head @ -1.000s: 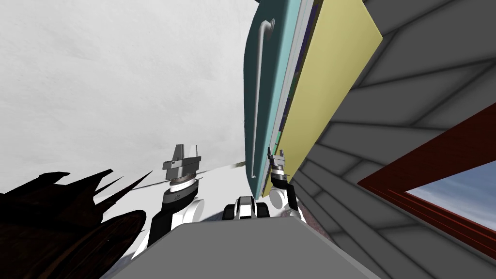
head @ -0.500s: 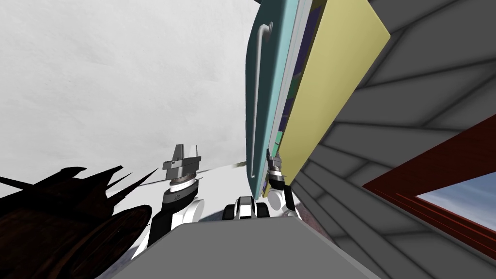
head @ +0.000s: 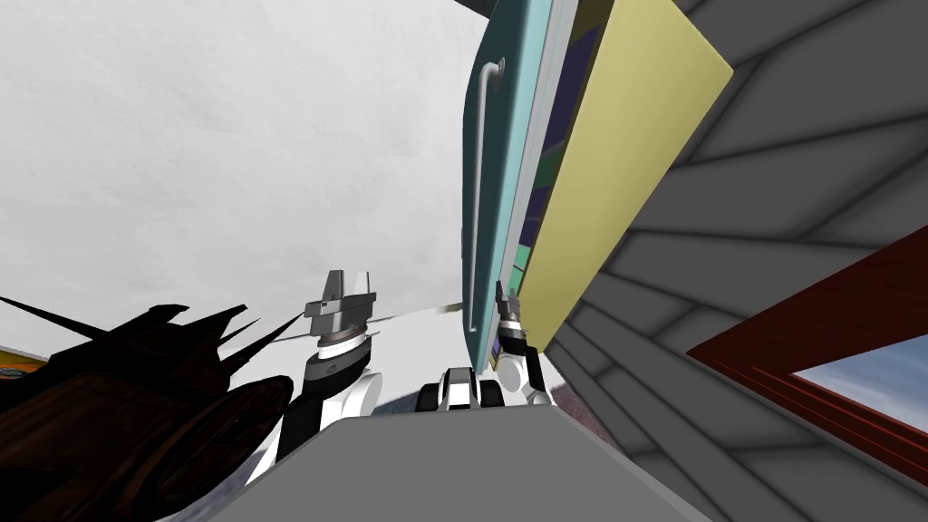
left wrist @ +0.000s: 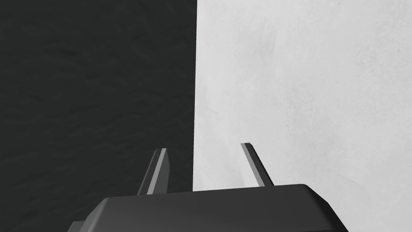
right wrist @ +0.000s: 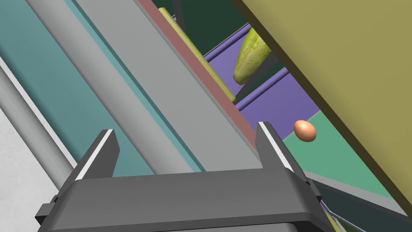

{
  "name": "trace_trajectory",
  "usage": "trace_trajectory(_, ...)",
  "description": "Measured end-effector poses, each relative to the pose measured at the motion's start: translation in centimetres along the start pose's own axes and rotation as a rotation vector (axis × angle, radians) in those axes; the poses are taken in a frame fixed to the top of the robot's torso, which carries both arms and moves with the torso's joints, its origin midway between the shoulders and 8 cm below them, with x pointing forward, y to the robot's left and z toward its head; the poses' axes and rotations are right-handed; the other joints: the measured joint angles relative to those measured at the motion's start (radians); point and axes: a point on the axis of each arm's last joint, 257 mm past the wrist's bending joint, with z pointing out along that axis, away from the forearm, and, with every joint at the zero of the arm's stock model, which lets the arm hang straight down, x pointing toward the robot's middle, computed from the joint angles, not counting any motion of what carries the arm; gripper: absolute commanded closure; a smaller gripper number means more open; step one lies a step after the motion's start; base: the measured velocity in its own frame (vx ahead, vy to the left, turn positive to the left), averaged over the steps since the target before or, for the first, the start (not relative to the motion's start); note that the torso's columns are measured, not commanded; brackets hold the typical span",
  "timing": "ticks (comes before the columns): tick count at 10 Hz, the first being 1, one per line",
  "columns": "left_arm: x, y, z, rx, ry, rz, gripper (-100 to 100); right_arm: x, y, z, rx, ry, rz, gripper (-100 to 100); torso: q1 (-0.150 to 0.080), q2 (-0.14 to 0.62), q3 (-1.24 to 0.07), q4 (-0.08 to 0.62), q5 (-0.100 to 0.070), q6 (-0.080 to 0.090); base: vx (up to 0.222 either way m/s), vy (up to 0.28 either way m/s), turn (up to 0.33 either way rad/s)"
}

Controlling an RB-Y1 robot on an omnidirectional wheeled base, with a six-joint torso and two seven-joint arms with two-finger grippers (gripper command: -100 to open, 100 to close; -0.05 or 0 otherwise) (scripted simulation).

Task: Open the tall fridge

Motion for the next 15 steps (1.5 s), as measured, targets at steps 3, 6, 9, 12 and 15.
trace_trajectory(3, 0.0, 0.0, 0.0, 0.0, 0.0, 0.0, 0, -1.1, 0.7, -0.2, -0.022, -0.029, 0.114, -100, -0.002, -0.003, -0.001, -0.001, -0.001, -0.001, -0.015, 0.006, 0.062)
trace_trajectory(6, 0.0, 0.0, 0.0, 0.0, 0.0, 0.0, 0, -2.8, 1.2, -1.0, -0.046, -0.064, 0.204, -100, -0.002, -0.001, -0.001, 0.0, -0.002, -0.001, -0.008, 0.009, 0.042)
trace_trajectory(9, 0.0, 0.0, 0.0, 0.0, 0.0, 0.0, 0, -3.9, 2.1, -1.3, -0.068, -0.087, 0.304, -100, -0.006, -0.006, -0.003, -0.004, -0.004, 0.0, -0.01, 0.006, 0.05)
trace_trajectory(12, 0.0, 0.0, 0.0, 0.0, 0.0, 0.0, 0, -4.6, 2.3, -1.9, -0.085, -0.105, 0.362, -100, -0.002, 0.0, 0.0, 0.002, 0.0, 0.001, -0.013, 0.005, -0.015)
trace_trajectory(15, 0.0, 0.0, 0.0, 0.0, 0.0, 0.0, 0, -5.1, 1.7, -1.3, -0.089, -0.127, 0.36, -100, 0.003, -0.004, -0.005, 0.009, 0.005, -0.003, 0.009, -0.001, -0.051)
